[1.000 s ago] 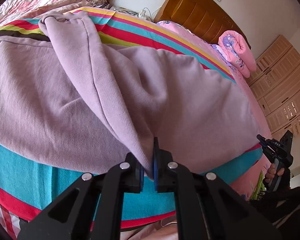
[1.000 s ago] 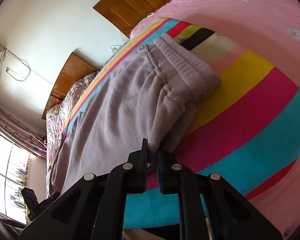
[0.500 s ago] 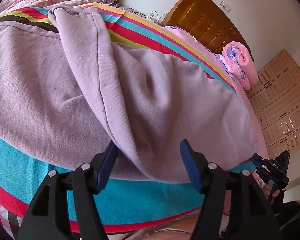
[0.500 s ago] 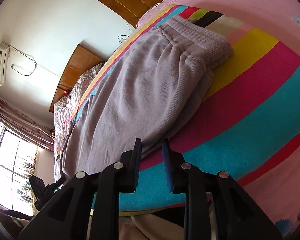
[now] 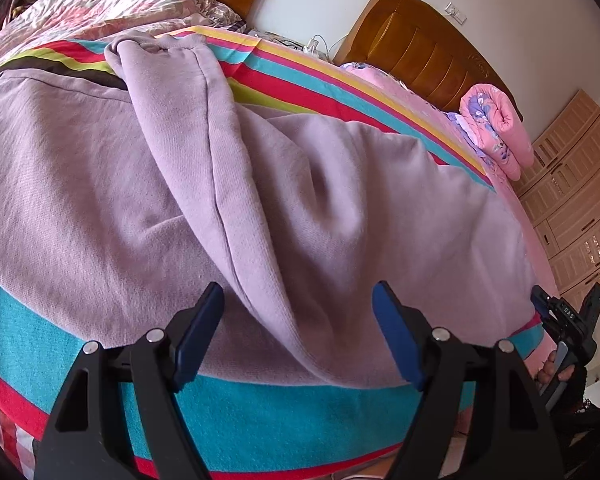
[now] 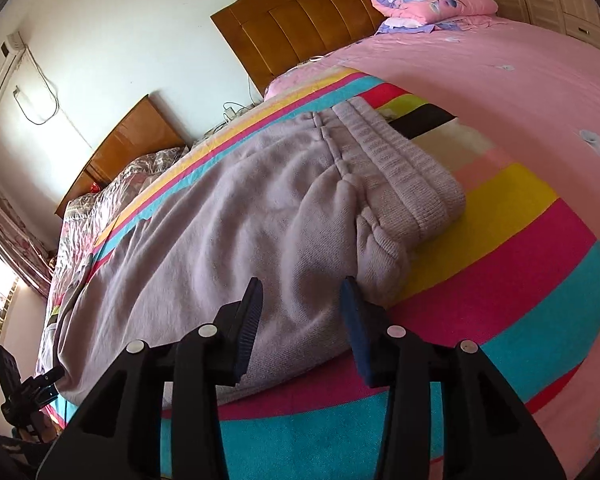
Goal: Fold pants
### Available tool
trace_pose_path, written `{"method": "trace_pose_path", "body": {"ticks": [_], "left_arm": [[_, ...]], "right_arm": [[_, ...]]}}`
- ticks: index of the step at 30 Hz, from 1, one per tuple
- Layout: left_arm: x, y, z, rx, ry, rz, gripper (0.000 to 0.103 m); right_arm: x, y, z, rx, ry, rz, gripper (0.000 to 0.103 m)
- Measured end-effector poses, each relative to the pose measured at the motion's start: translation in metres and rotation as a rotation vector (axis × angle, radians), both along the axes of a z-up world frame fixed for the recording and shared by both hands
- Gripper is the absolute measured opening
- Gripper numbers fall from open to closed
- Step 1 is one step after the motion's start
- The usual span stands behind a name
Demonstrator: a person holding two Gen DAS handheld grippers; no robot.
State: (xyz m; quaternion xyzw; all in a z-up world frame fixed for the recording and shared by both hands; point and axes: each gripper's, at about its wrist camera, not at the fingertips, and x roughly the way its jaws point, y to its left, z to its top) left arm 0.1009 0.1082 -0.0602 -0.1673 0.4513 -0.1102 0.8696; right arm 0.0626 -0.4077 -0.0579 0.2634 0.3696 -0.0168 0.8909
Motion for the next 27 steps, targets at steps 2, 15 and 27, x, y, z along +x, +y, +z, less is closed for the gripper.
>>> {"method": "trace_pose_path", "body": {"ticks": [2, 15, 27], "left_arm": [[0.001, 0.002, 0.002, -0.006, -0.004, 0.009, 0.076], [-0.001, 0.034, 0.057, 0.161, -0.162, 0.145, 0.079], [0.178, -0.127, 0.055, 0.230, -0.055, -0.504, 0.043]], "right_arm": [[-0.002, 0.001, 0.012, 0.003, -0.011, -0.006, 0.041], [0.039, 0.025, 0.037, -0.165, 0.050, 0.089, 0.064], [0.091, 0.088, 0.061, -0.170, -0.058, 0.264, 0.065]]}}
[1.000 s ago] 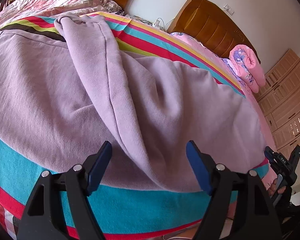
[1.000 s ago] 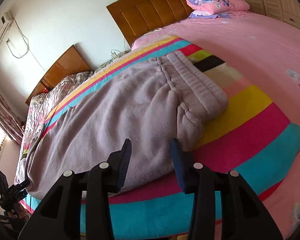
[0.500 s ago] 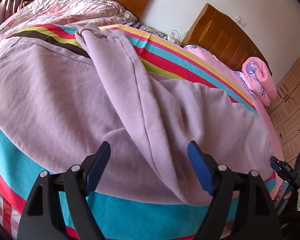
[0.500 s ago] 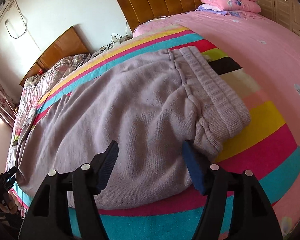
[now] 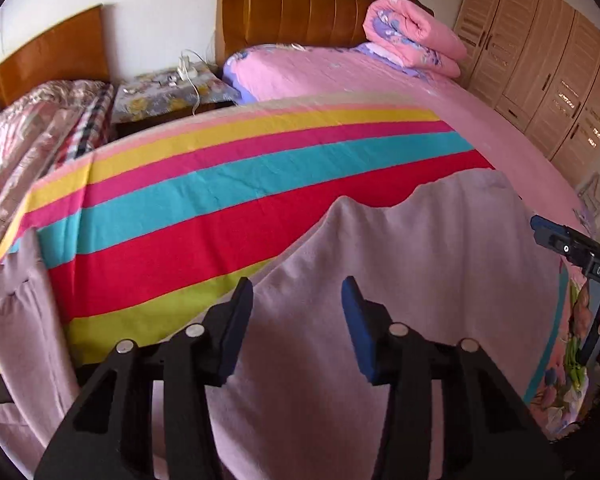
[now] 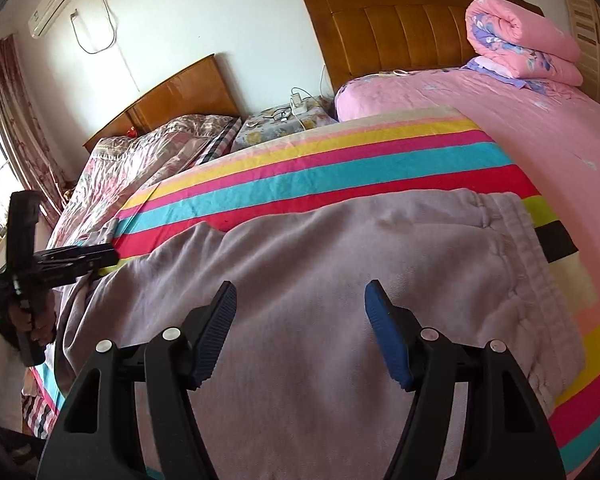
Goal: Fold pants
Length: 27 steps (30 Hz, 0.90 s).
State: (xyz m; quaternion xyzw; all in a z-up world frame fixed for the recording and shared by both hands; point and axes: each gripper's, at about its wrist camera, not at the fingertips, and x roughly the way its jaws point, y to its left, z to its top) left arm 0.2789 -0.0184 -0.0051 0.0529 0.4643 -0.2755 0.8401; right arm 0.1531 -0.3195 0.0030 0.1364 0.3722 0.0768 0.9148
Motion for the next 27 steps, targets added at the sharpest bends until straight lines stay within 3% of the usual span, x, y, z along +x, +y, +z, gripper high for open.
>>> {"method": "trace_pose_path", "body": {"ticks": [2, 8, 11, 13, 14, 15, 19, 22, 25, 27], "left_arm": [[0.018, -0.008, -0.017, 0.017, 0.060, -0.049, 0.043], [0.040, -0.014, -0.043, 0.096, 0.112, -0.077, 0.043], [0.035, -0.021, -0.049, 0.141, 0.102, -0.127, 0.035], [0.033, -0.026, -0.049, 0.187, 0.059, -0.133, 0.024], [0.032, -0.027, -0.048, 0.196, 0.033, -0.127, 0.012], [0.032, -0.028, -0.045, 0.199, 0.013, -0.118, 0.006], [0.029, -0.029, -0.030, 0.210, -0.056, -0.075, 0.003], [0.044, -0.013, -0.035, 0.191, -0.016, -0.004, 0.003], [0.043, -0.010, -0.041, 0.167, 0.016, -0.028, 0.003], [0.041, -0.010, -0.041, 0.171, 0.015, -0.025, 0.015]], "right_arm": [[-0.003, -0.002, -0.005, 0.017, 0.014, 0.003, 0.065], [-0.008, -0.013, -0.022, 0.069, 0.057, -0.035, 0.065], [-0.006, -0.015, -0.022, 0.079, 0.050, -0.037, 0.065], [-0.005, -0.015, -0.022, 0.083, 0.044, -0.033, 0.065], [-0.004, -0.014, -0.021, 0.085, 0.043, -0.033, 0.065], [-0.004, -0.014, -0.021, 0.088, 0.042, -0.031, 0.065], [-0.007, -0.014, -0.022, 0.085, 0.041, -0.032, 0.065], [-0.008, -0.020, -0.027, 0.080, 0.056, -0.053, 0.065], [-0.011, -0.026, -0.030, 0.088, 0.072, -0.068, 0.065], [-0.013, -0.028, -0.030, 0.087, 0.072, -0.075, 0.066]]}}
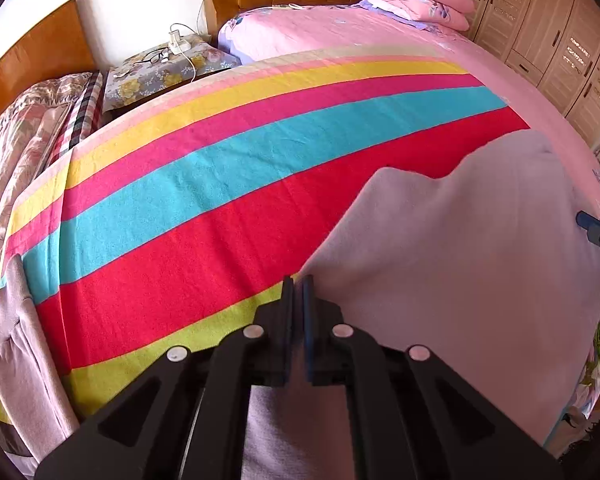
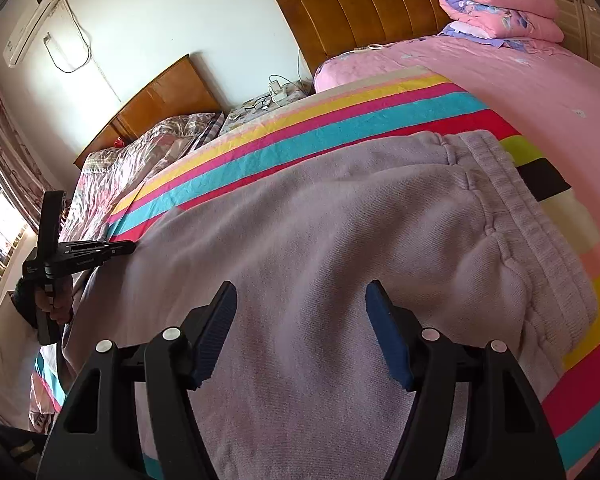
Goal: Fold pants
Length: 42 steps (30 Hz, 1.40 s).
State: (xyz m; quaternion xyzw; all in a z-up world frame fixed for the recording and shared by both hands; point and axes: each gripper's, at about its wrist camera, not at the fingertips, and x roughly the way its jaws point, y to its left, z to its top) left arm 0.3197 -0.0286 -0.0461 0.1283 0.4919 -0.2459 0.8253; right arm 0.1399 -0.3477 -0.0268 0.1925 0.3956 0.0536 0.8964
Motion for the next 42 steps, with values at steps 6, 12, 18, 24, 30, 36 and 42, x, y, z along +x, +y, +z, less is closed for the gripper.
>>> {"method": "trace_pose_path", "body": {"ticks": [6, 12, 18, 24, 30, 36, 42], "left_arm": [[-0.006, -0.025, 0.051, -0.091, -0.133, 0.012, 0.069], [0.022, -0.091, 0.026, -0.040, -0.023, -0.070, 0.058], [0.046, -0.088, -0.010, -0.136, 0.150, -0.062, 0.036], [0.033, -0.092, 0.000, -0.062, 0.007, -0.008, 0.009], [0.043, -0.083, -0.008, -0.091, -0.001, 0.035, 0.017], [0.025, -0.058, 0.034, -0.105, -0.188, 0.176, 0.076], [-0.028, -0.099, 0.043, -0.118, -0.131, -0.056, 0.092]], "right_arm": [[-0.001, -0.005, 0.004, -0.003, -0.016, -0.014, 0.066], [-0.004, 0.004, 0.003, 0.008, -0.018, 0.011, 0.066], [-0.009, -0.011, -0.004, 0.021, -0.003, -0.022, 0.066], [-0.006, -0.020, -0.017, 0.057, 0.018, -0.050, 0.066], [-0.004, -0.024, -0.019, 0.052, 0.028, -0.041, 0.065], [-0.011, -0.026, 0.005, -0.006, -0.026, -0.062, 0.067], [0.012, -0.036, 0.003, -0.062, 0.030, -0.067, 0.074]]}}
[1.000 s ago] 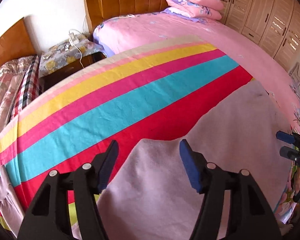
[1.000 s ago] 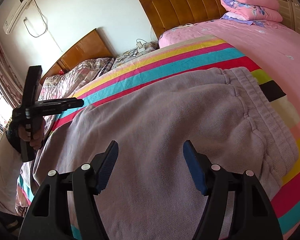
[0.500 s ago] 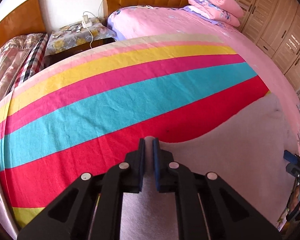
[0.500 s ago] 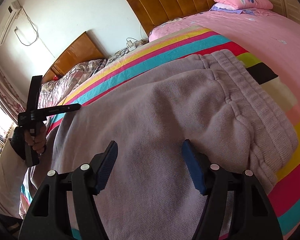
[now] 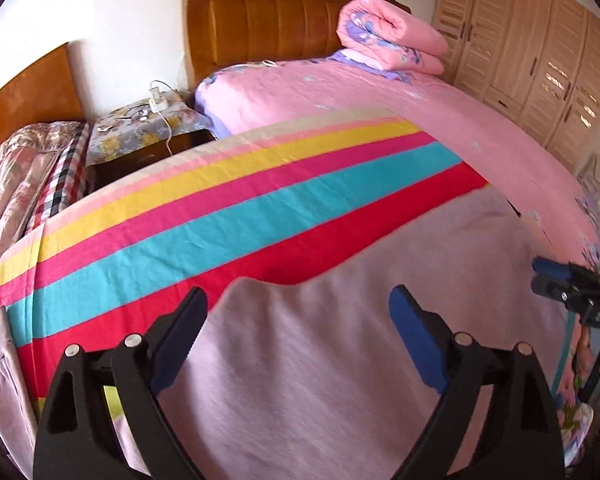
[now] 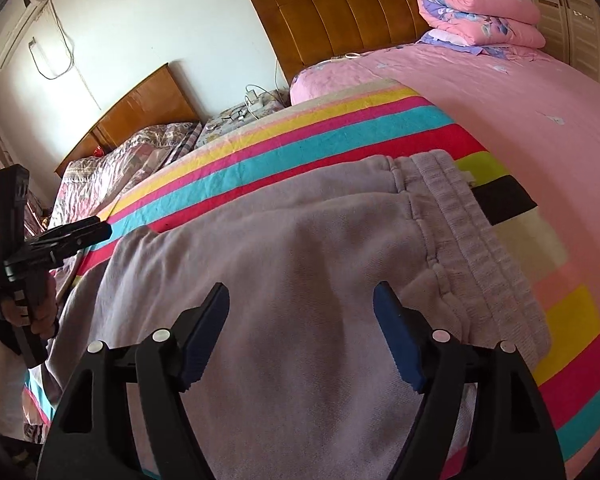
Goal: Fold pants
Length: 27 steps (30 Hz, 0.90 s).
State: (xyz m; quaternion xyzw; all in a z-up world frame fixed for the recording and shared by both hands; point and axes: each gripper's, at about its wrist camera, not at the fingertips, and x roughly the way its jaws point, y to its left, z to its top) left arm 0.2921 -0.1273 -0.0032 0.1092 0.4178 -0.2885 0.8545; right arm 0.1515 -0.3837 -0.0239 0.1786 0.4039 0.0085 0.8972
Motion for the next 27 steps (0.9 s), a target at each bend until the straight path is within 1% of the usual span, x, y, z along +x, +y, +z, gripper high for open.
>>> {"method": "trace_pose_path", "body": {"ticks": [1, 2, 4, 5, 6, 7, 9, 12, 14, 15, 16, 17, 19, 20, 22, 23, 25, 27], "left_arm": [[-0.006, -0.009, -0.009, 0.028, 0.019, -0.017, 0.092], [-0.009, -0.015, -0.019, 0.064, 0.029, -0.021, 0.092], [-0.006, -0.020, -0.041, 0.142, 0.052, 0.012, 0.092], [0.000, -0.017, -0.053, 0.164, 0.086, 0.038, 0.092], [0.003, -0.013, -0.059, 0.158, 0.105, 0.058, 0.092], [0.002, -0.011, -0.057, 0.134, 0.098, 0.062, 0.092], [0.001, -0.005, -0.049, 0.127, 0.109, 0.090, 0.092], [-0.012, 0.005, -0.027, 0.138, 0.033, 0.146, 0.093], [-0.025, 0.018, -0.013, 0.091, 0.008, 0.146, 0.098], [-0.031, 0.025, -0.009, 0.074, 0.007, 0.155, 0.098], [-0.038, 0.033, -0.007, 0.064, 0.009, 0.171, 0.098], [-0.045, 0.043, -0.004, 0.053, 0.011, 0.185, 0.098], [-0.063, 0.066, 0.002, 0.020, 0.007, 0.212, 0.098], [-0.073, 0.081, 0.007, 0.006, -0.003, 0.237, 0.098], [-0.095, 0.118, 0.017, -0.035, -0.034, 0.304, 0.098], [-0.105, 0.141, 0.022, -0.060, -0.051, 0.348, 0.099], [-0.125, 0.190, 0.029, -0.098, -0.081, 0.470, 0.101], [-0.142, 0.240, 0.031, -0.144, -0.085, 0.593, 0.101]], "right_arm": [[0.004, -0.003, -0.005, -0.011, 0.032, -0.013, 0.074], [0.006, -0.006, -0.009, -0.008, 0.044, -0.012, 0.074], [0.006, -0.006, -0.012, -0.015, 0.035, 0.012, 0.074], [0.005, -0.005, -0.012, -0.025, 0.039, 0.011, 0.074], [0.002, -0.005, -0.008, -0.036, 0.039, -0.007, 0.074], [-0.001, -0.003, -0.003, -0.052, 0.036, -0.026, 0.076], [-0.012, 0.006, 0.008, -0.071, 0.004, -0.007, 0.077], [-0.026, 0.027, 0.017, -0.072, -0.023, 0.091, 0.078], [-0.030, 0.045, 0.012, -0.115, -0.009, 0.166, 0.082], [-0.028, 0.051, 0.004, -0.144, 0.017, 0.183, 0.083], [-0.024, 0.055, -0.007, -0.166, 0.069, 0.186, 0.083], [-0.019, 0.056, -0.019, -0.186, 0.137, 0.177, 0.084], [-0.020, 0.064, -0.019, -0.236, 0.126, 0.183, 0.085], [-0.020, 0.066, -0.016, -0.234, 0.127, 0.180, 0.085], [-0.022, 0.069, -0.002, -0.204, 0.071, 0.190, 0.085], [-0.022, 0.074, 0.007, -0.196, 0.038, 0.213, 0.085], [-0.021, 0.092, 0.019, -0.190, -0.008, 0.278, 0.085], [-0.016, 0.121, 0.023, -0.162, -0.025, 0.385, 0.086]]}}
